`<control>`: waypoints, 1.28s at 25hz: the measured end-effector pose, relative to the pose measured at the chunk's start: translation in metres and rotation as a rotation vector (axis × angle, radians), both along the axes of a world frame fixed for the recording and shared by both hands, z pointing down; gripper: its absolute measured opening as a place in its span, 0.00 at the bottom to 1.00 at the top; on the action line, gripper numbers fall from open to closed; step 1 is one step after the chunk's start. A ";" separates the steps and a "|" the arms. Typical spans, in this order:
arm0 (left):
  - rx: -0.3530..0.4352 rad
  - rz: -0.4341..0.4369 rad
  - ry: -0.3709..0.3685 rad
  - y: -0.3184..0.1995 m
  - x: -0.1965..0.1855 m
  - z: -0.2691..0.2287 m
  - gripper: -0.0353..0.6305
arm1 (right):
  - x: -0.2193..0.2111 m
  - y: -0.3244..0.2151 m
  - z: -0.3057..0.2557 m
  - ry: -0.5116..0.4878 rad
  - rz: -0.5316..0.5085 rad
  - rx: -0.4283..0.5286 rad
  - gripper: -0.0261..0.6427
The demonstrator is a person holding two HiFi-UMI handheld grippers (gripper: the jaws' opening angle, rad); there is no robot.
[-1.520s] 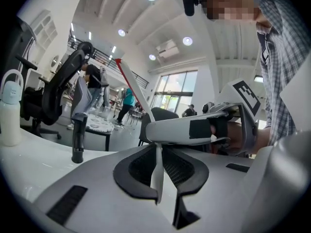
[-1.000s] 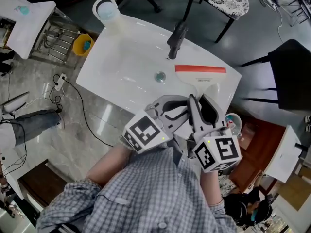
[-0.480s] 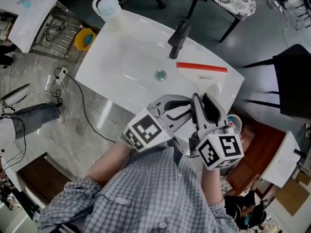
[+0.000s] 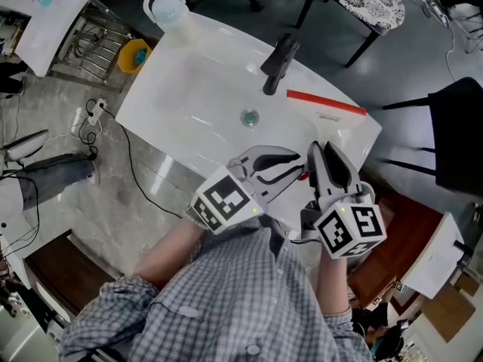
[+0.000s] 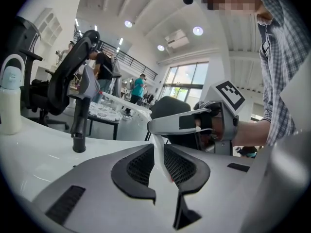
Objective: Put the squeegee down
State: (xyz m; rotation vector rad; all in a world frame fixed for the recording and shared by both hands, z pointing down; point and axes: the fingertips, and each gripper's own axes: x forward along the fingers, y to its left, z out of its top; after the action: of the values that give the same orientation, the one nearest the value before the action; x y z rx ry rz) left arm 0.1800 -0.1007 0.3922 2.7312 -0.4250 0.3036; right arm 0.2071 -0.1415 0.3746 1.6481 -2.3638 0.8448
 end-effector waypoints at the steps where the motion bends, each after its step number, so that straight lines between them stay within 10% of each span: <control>1: -0.001 -0.004 -0.002 -0.001 0.000 0.001 0.16 | 0.003 -0.001 0.002 0.004 0.001 -0.004 0.15; 32: 0.006 -0.317 0.023 -0.037 -0.066 -0.014 0.06 | 0.037 -0.050 0.091 0.307 -0.279 -0.134 0.15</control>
State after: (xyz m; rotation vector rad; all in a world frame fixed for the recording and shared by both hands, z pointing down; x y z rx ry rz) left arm 0.1144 -0.1381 0.3785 2.6157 -0.8402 0.1862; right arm 0.2439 -0.1918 0.4659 1.2556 -2.2003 0.6313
